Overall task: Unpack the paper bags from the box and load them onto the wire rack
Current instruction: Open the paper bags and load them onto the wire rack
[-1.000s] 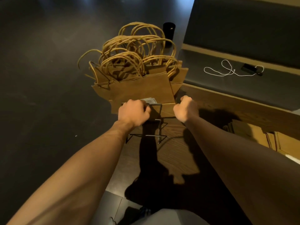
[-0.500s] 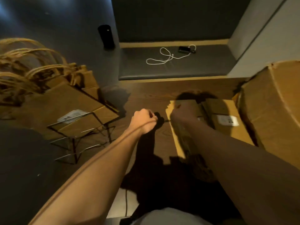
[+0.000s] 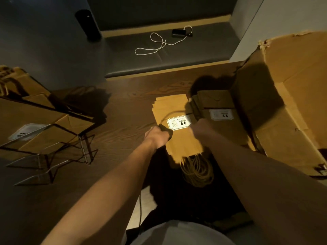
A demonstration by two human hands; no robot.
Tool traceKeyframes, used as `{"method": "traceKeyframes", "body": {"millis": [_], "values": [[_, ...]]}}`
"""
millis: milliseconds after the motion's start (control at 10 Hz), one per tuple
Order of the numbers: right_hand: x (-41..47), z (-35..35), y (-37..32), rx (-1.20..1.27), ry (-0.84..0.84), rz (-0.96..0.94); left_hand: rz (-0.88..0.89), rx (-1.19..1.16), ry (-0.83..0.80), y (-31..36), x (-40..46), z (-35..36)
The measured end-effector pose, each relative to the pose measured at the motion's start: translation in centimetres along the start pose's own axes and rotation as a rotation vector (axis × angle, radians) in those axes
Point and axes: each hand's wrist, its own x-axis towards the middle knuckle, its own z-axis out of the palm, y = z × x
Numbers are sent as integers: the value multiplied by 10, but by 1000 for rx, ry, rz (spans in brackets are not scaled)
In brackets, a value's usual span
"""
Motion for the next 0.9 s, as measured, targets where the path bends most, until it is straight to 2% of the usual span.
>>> {"method": "traceKeyframes", "body": {"millis": [100, 500, 600, 800, 900], "values": [[-4, -4, -1, 49, -44, -4, 17, 34, 44, 3, 0, 1], [-11, -2, -11, 178, -29, 36, 26, -57, -17, -3, 3, -15], [-8, 0, -16, 77, -18, -25, 13, -62, -16, -2, 1, -17], [-12, 4, -18, 42, -12, -33, -1, -87, 11, -3, 5, -14], [-17, -7, -23, 170, -22, -10, 14, -145, 42, 1, 4, -21]]}}
